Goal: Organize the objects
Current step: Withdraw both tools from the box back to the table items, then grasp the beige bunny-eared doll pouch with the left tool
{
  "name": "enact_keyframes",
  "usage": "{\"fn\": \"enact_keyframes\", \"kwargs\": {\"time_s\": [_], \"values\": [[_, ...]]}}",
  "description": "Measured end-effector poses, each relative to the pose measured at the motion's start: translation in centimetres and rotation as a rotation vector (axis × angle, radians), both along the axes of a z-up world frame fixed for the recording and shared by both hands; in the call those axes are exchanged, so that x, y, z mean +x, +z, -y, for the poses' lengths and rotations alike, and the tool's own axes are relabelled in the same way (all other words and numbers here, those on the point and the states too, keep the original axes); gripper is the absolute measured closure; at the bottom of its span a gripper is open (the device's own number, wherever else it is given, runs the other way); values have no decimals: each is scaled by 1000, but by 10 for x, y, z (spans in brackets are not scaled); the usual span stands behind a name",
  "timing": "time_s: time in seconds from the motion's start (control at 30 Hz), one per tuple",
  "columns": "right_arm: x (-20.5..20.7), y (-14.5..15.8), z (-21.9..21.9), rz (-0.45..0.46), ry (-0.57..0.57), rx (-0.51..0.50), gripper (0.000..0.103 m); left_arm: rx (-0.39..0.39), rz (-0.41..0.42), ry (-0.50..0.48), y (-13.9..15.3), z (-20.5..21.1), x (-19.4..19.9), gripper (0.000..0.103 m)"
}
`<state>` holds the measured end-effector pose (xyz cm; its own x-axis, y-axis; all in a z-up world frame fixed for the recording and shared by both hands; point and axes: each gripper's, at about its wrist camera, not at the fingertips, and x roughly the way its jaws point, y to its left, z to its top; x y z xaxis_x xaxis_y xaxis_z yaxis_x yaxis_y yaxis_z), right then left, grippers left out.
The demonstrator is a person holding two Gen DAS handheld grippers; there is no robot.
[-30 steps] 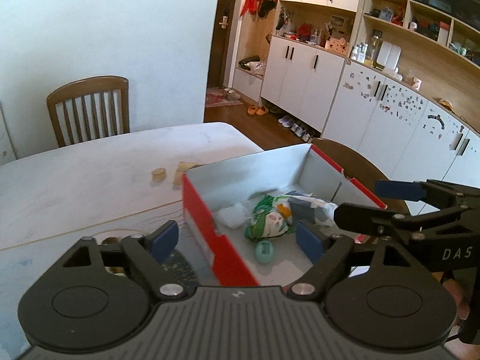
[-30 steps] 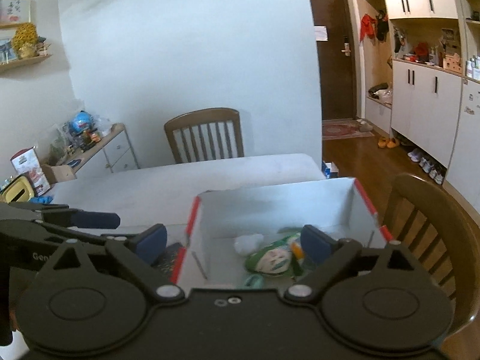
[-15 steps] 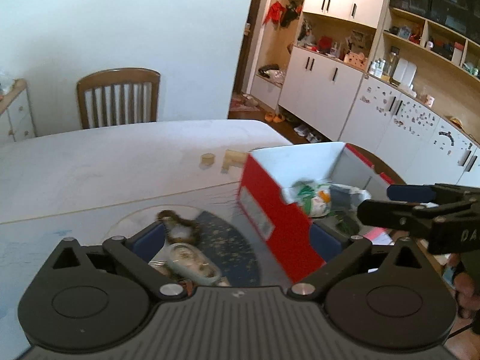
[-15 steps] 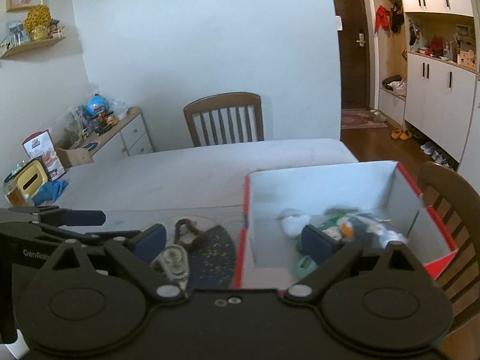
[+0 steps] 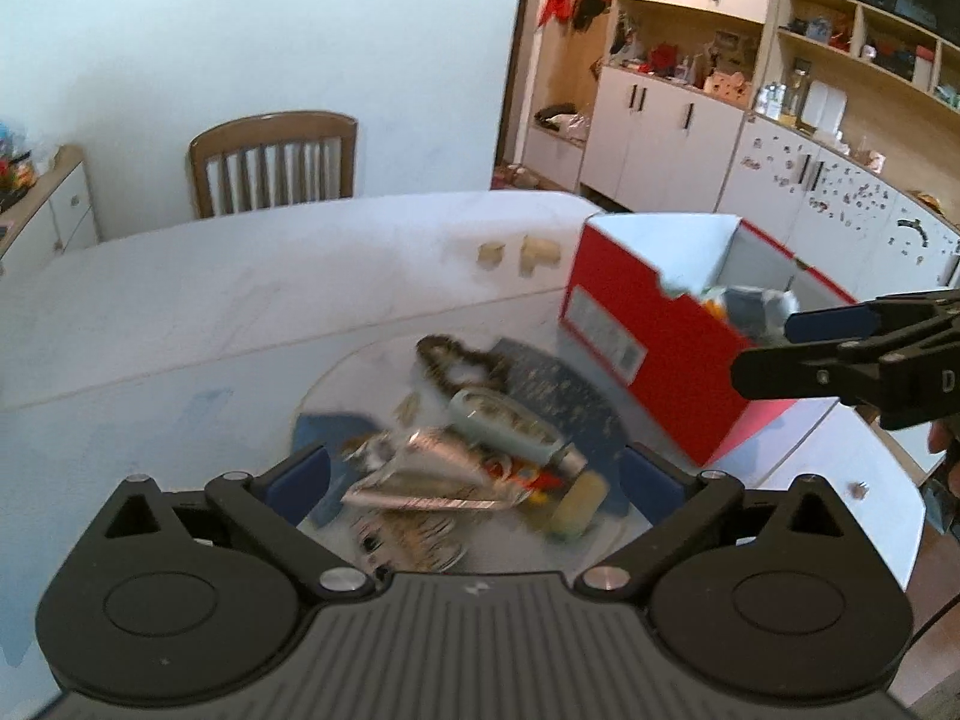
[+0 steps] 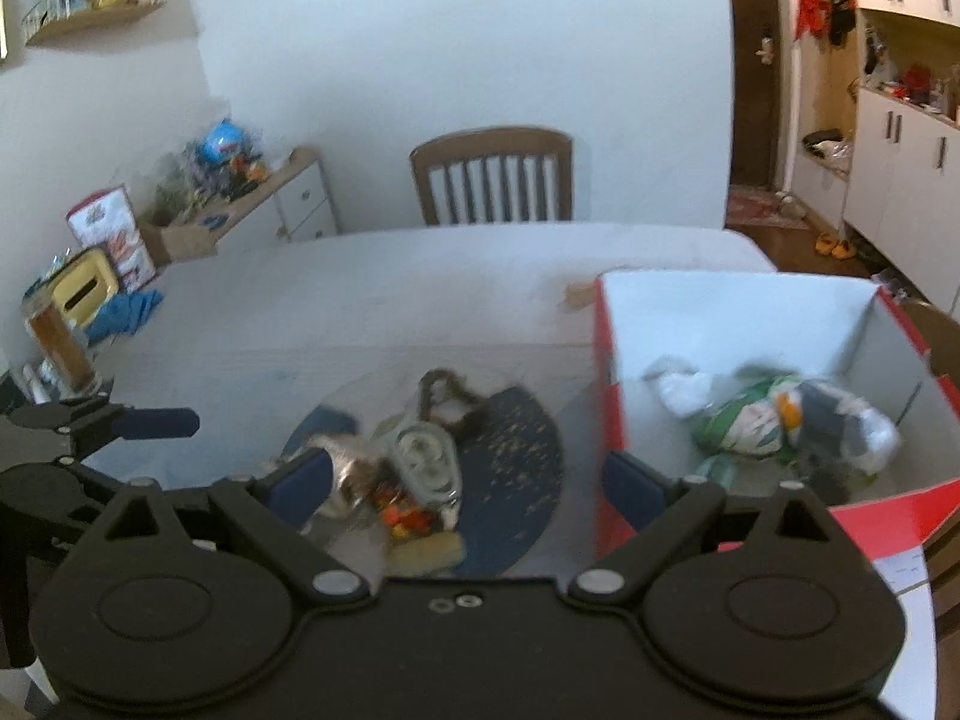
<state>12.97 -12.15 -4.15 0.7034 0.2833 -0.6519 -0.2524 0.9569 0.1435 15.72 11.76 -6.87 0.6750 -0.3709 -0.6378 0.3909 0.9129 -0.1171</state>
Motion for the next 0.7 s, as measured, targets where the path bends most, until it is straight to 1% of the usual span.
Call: {"fn": "enact_keyframes", "kwargs": {"time_s": [0.1,0.23,0.5,0.7], "values": [[2,-11,-12,-29,17,-23,7,0,-28,-1,-14,-10,0,0],[6,-27,-23,-67,34,-59,8,28,-59,-6,-34,-18,1,0],[13,-53,-37,-120,55,-110,11,41,-70,-12,-58,-29,9,0],[22,-68,-43,-151,67,-135,15,81,-69,-19,-72,-26,17,1]]}}
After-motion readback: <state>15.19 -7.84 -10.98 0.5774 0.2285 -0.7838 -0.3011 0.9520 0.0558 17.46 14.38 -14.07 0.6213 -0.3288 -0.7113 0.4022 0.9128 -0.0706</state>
